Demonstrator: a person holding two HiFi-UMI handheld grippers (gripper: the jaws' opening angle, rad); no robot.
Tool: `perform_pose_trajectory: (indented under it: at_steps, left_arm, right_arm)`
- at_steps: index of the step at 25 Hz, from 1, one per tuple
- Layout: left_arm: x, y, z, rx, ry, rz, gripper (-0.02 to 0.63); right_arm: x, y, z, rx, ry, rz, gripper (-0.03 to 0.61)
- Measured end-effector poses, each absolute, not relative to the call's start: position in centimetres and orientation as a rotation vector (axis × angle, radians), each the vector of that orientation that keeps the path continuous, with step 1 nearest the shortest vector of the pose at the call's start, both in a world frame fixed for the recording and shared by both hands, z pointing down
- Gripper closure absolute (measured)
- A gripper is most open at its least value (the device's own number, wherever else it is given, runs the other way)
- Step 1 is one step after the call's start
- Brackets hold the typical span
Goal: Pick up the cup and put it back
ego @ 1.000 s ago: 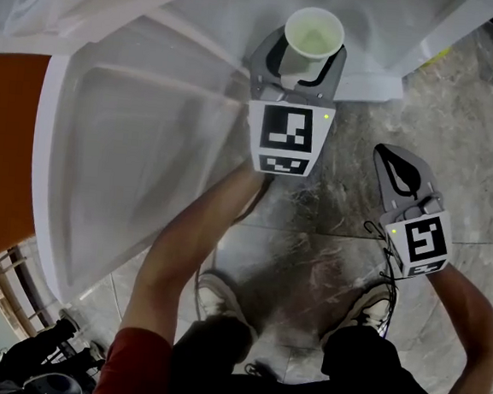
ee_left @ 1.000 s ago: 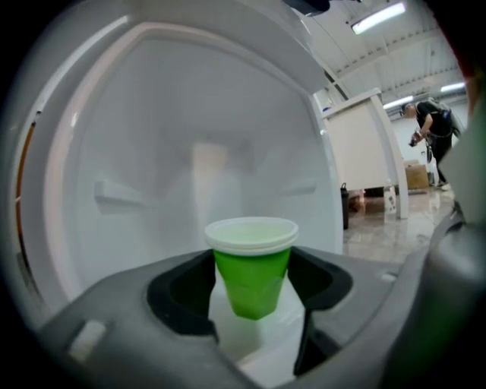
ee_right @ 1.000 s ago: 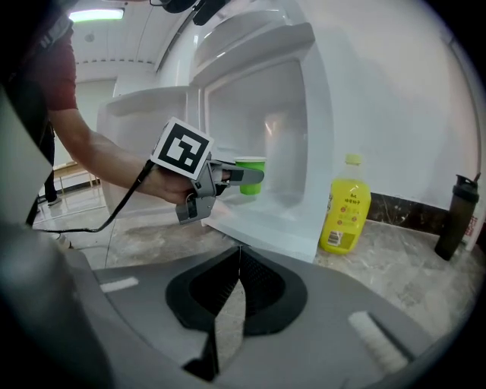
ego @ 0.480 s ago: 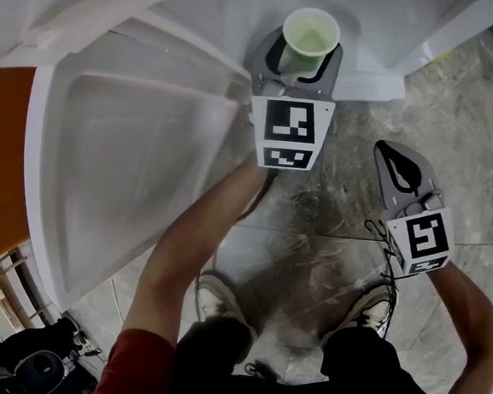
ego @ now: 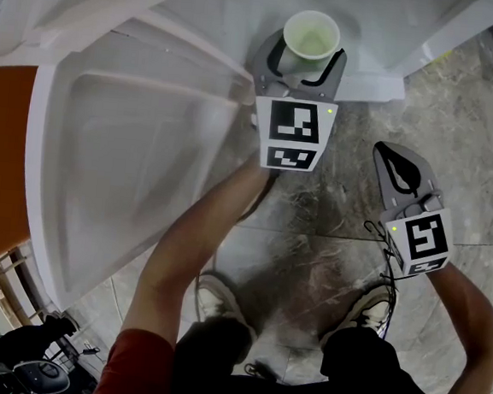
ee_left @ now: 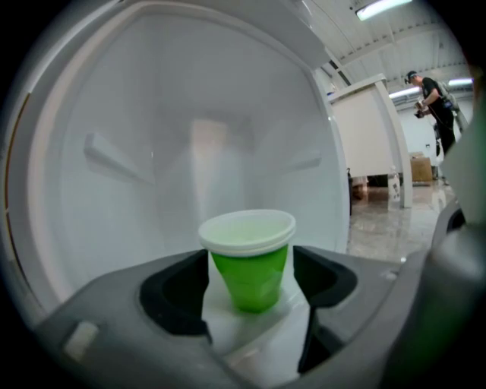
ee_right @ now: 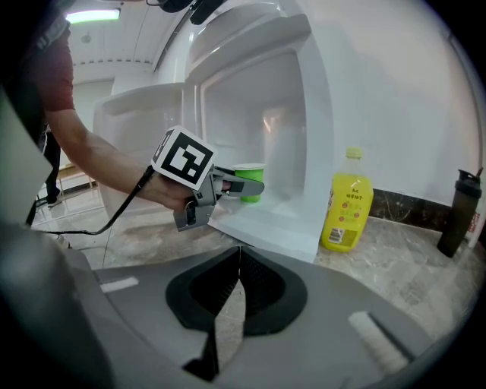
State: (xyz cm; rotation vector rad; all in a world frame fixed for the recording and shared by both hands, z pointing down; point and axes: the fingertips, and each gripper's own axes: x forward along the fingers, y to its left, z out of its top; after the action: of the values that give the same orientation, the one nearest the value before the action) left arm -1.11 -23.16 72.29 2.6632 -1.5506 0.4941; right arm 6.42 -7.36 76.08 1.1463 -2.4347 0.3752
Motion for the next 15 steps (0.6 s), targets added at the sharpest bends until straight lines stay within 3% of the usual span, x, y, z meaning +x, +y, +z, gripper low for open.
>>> perform_pose_trajectory:
  at_steps: [15]
  left_arm:
    - [-1.9,-21.6,71.5,2.673,-1.546,0.487,0.249]
  right_arm:
    - [6.0,-7.0,75.6,1.14,-2.43,0.353,0.577]
